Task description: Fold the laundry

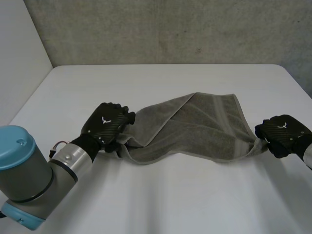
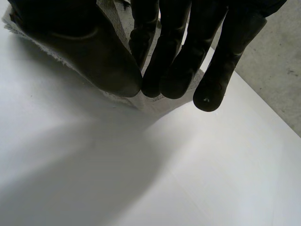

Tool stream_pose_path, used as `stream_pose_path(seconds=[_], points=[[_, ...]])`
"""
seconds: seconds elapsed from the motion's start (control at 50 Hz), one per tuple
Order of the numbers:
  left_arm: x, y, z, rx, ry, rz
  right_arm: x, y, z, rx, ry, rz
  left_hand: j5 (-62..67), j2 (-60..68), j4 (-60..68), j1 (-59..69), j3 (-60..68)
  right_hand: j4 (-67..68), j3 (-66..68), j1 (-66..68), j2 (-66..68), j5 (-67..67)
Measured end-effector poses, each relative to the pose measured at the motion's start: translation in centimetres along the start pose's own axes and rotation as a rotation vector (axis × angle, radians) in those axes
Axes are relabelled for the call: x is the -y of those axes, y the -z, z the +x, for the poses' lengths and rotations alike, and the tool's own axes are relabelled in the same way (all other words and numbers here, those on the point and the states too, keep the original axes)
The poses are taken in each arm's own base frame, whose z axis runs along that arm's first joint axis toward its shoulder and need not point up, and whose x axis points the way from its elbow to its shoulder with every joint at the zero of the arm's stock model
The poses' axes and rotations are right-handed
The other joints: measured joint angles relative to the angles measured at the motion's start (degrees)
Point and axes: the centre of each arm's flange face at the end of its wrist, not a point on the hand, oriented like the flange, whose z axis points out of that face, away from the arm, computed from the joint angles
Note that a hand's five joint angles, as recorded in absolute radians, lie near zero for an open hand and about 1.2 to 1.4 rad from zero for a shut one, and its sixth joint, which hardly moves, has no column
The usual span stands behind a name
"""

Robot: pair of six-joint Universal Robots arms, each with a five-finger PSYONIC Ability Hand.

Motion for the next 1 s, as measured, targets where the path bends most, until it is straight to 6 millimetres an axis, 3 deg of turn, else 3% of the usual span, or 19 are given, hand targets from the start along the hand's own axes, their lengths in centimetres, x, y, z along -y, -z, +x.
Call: stream_pose_path(seconds=[0.18,1.0], points=[[-0.1,-0.2,-0.9,0.016,0.006,-0.02,-0.1,-0.1,0.0,0.001,0.0,-0.003,8.38,8.5,8.58,8.41,8.49,0.0,0.0,0.0,0.0,0.0],[0.8,0.4,-1.0,-0.001,0.043,-0.032,-0.4,-0.2,-0.2,0.008,0.005,-0.012,8.99,8.85,8.98,8.81,8.88,0.0,0.0,0.0,0.0,0.0]])
